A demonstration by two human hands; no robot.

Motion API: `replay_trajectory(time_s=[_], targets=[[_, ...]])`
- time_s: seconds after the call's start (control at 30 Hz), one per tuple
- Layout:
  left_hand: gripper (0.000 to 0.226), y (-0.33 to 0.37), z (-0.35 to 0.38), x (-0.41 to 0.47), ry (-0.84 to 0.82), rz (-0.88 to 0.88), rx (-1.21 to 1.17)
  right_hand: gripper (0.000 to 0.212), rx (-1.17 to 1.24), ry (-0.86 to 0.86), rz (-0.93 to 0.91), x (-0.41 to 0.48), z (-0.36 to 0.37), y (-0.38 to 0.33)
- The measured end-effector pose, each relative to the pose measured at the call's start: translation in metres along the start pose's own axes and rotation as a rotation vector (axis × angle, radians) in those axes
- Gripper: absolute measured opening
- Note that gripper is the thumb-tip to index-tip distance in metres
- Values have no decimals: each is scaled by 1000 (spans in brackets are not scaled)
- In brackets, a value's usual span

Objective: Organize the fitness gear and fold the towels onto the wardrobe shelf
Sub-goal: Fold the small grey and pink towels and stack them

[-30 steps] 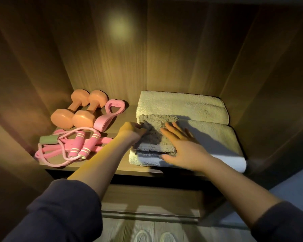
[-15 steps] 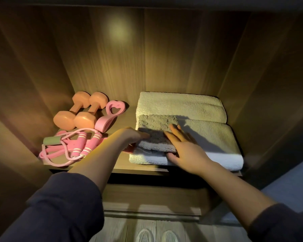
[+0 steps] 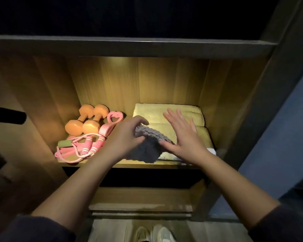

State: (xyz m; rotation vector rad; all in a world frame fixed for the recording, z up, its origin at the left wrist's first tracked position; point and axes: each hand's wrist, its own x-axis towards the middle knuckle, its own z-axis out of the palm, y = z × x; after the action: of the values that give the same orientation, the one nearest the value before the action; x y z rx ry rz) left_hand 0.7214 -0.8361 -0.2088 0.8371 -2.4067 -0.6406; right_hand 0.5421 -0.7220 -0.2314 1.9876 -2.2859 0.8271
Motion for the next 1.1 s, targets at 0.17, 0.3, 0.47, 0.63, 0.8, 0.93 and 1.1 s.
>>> replay_trajectory(time_s=[0.17, 0.3, 0.47, 0.63, 0.8, 0.93, 1.1], targets=[[58, 39, -11, -81, 54, 52, -260, 13, 386, -143, 3, -61, -20, -46], [30, 44, -2, -131, -12, -125, -364, 2, 593, -88, 92, -110, -18, -62], [20, 57, 7, -174, -68, -1, -233, 30, 595, -185, 48, -156, -17, -73], [46, 62, 7, -204, -97, 27, -228, 26, 712, -68, 70, -188, -11, -79], [29, 36, -6, -230, -173, 246, -56, 25, 823, -20, 66, -202, -10, -74], [31, 22, -9, -238, -347, 194, 40, 24, 896, -36, 115, -206, 4, -75], [26, 21, 0, -240, -476, 233, 156, 24, 951, -65, 172, -205, 18, -76]])
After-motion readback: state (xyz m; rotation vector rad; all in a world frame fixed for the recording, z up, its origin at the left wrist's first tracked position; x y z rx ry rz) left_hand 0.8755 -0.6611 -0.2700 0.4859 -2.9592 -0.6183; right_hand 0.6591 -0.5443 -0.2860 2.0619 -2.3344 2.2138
